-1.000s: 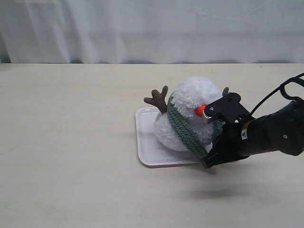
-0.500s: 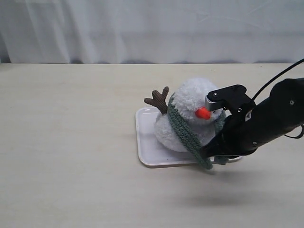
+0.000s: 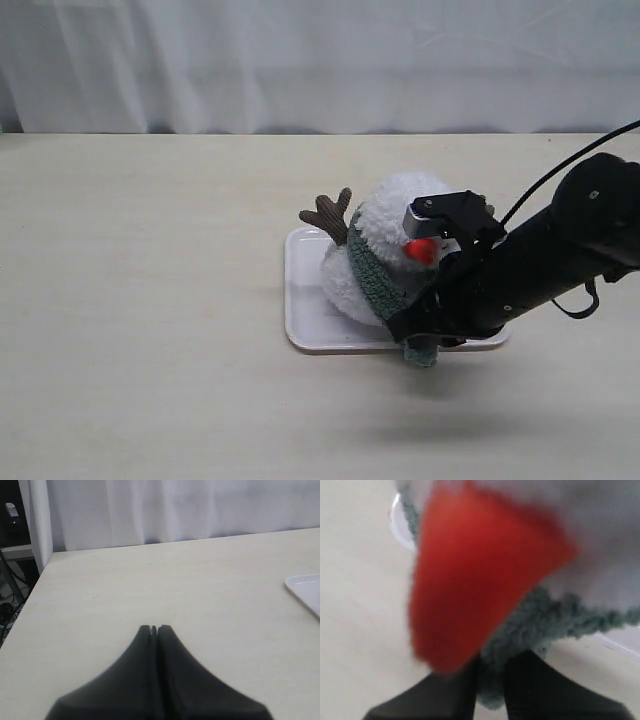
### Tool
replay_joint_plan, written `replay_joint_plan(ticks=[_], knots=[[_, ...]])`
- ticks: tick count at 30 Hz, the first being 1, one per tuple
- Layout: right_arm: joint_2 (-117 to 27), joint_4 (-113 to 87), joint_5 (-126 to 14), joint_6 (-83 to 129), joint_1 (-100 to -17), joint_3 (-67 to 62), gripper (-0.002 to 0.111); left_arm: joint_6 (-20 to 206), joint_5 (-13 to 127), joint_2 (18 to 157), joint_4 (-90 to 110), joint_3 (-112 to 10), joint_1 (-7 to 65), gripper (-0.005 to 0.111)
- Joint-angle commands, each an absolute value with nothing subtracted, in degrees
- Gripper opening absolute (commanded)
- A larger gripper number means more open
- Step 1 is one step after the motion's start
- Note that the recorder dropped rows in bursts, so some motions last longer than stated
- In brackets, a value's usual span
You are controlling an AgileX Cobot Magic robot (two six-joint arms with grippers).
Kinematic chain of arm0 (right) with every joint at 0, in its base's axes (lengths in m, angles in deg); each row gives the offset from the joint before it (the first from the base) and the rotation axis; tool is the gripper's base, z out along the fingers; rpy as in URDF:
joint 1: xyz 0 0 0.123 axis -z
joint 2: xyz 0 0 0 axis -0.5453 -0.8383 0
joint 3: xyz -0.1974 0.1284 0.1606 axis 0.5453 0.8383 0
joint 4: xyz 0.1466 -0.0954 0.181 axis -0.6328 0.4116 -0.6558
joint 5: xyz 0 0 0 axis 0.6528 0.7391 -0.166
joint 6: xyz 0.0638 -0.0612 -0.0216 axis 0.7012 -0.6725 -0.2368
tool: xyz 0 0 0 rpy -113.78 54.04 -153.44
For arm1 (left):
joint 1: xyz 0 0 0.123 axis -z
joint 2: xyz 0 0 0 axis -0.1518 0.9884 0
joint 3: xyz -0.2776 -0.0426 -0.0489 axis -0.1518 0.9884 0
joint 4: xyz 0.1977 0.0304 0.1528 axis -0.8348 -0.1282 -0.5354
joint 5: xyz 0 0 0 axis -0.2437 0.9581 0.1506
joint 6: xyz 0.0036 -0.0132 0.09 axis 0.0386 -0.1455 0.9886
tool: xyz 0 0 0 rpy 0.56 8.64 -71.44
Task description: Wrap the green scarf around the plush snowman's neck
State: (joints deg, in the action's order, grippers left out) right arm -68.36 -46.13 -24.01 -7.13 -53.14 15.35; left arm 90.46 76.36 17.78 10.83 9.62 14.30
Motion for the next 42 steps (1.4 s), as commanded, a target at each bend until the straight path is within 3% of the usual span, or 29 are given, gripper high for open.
replay_joint_plan(ticks=[1,4,6,21,26,37,42], knots=[[-70.4,-46.9,-24.9,-8.0,-52.9,15.1,0.039,90.4,75.6,17.7,10.8,9.7,14.8,0.000],[-70.0,-46.9,-24.1,-7.9,-52.9,14.7,0.058,90.4,75.6,17.7,10.8,9.7,14.8,0.000],[-69.2,-46.9,-22.1,-6.8,-52.9,14.6,0.064,90.4,75.6,17.7,10.8,9.7,14.8,0.000],[-62.9,-50.4,9.5,-5.8,-53.2,14.8,0.064,90.4,75.7,17.7,10.8,9.7,14.8,0.000],[-58.5,-54.2,9.0,-8.9,-53.2,14.8,0.052,90.4,75.7,17.7,10.8,9.7,14.8,0.000],[-37.4,-54.5,-5.2,-7.9,-53.2,16.6,0.004,90.4,75.7,17.7,10.8,9.7,14.8,0.000],[-27.0,-54.5,-14.7,-8.4,-53.2,21.3,0.004,90.4,75.7,17.7,10.8,9.7,14.8,0.000]])
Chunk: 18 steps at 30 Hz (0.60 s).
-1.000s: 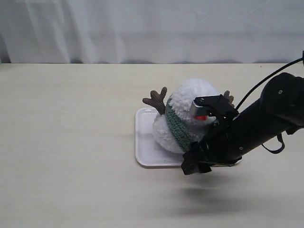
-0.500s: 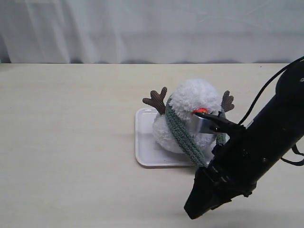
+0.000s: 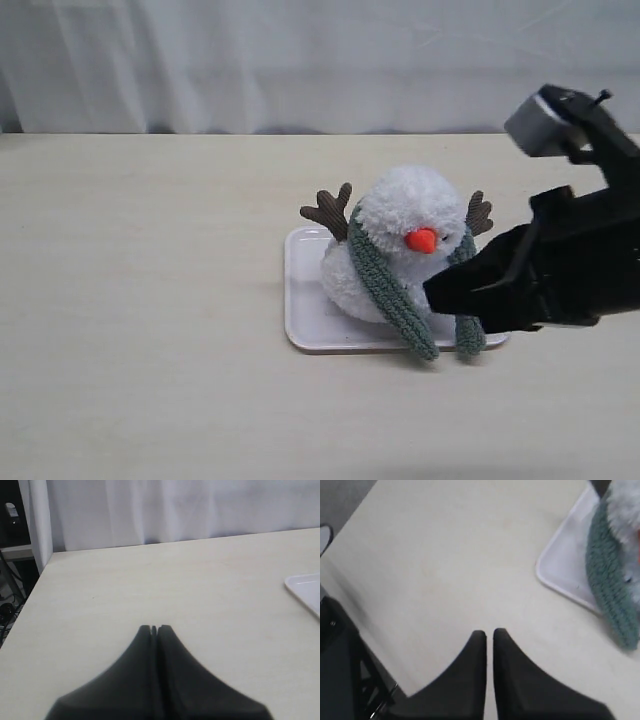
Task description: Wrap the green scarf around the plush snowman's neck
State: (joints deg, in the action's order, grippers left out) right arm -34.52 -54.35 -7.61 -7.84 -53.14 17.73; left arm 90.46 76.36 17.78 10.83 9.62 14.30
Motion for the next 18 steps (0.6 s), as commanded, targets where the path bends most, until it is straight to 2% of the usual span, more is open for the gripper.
replay_joint_plan(ticks=[1,18], knots=[[-24.6,-54.5,-16.3,-8.4,-53.2,22.4,0.004,90.4,75.7,17.7,10.8,9.7,14.8,0.000],[4.3,-52.9,-14.8,-8.4,-53.2,28.3,0.004,90.4,75.7,17.7,10.8,9.7,14.8,0.000]])
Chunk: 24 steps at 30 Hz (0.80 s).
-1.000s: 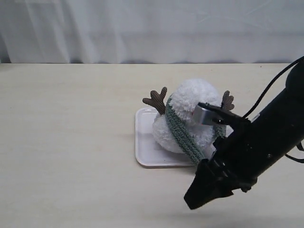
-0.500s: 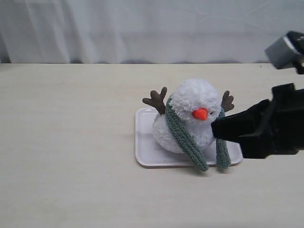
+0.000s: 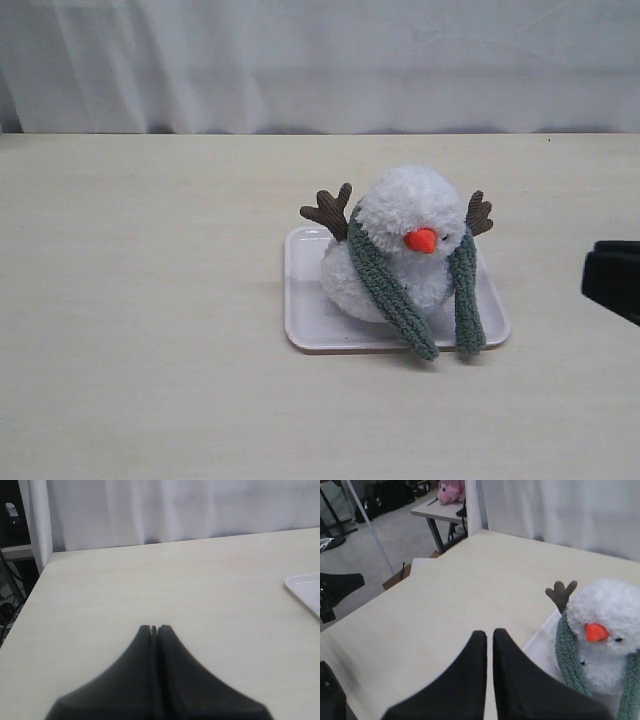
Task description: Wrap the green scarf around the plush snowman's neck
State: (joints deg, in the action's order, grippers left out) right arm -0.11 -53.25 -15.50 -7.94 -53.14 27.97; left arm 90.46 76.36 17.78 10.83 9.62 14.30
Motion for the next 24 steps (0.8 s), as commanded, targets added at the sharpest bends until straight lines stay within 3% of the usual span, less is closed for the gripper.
replay_joint_plan(ticks=[1,24], knots=[[5.6,-52.9,-14.8,-8.4,-53.2,28.3,0.004,90.4,75.7,17.7,10.8,9.7,14.8,0.000],[19.5,-49.8,-15.3,-8.4,-53.2,30.3,0.004,90.4,75.7,17.7,10.8,9.7,14.8,0.000]])
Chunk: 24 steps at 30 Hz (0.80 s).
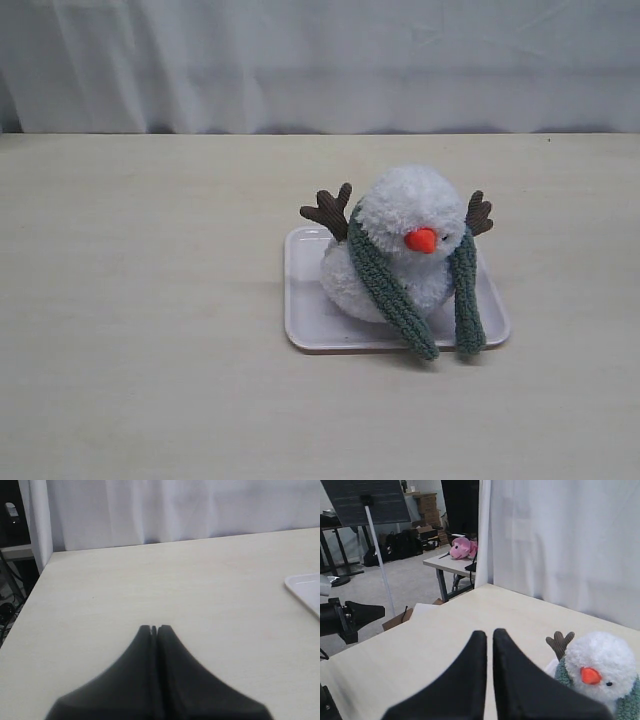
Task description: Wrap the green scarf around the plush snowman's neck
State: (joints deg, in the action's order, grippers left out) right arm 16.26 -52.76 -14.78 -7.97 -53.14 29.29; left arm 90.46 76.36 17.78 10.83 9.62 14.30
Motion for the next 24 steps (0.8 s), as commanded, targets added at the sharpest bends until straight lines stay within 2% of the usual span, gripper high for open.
replay_joint_plan(ticks=[1,9,14,17,19,24], knots=[[20.7,-48.7,-15.3,-8.4,-53.1,30.7,0.004,90.4,75.7,17.7,10.8,9.7,14.8,0.000],[26.5,-39.6,-18.2,-8.4,-52.3,35.1,0.004,90.4,75.7,17.7,10.8,9.7,14.8,0.000],[26.5,-28.9,-34.9,0.6,-51.5,40.2,0.004,90.4,75.7,17.7,10.8,9.7,14.8,0.000],[26.5,-8.0,-55.6,21.8,-45.6,49.6,0.004,90.4,75.7,17.7,10.8,9.7,14.8,0.000],[26.5,-5.9,-63.8,23.3,-40.9,54.7,0.004,90.4,75.7,17.7,10.8,9.7,14.8,0.000],[26.5,-9.4,-64.7,23.1,-34.1,62.5,0.004,90.4,75.7,17.7,10.8,9.7,14.8,0.000]])
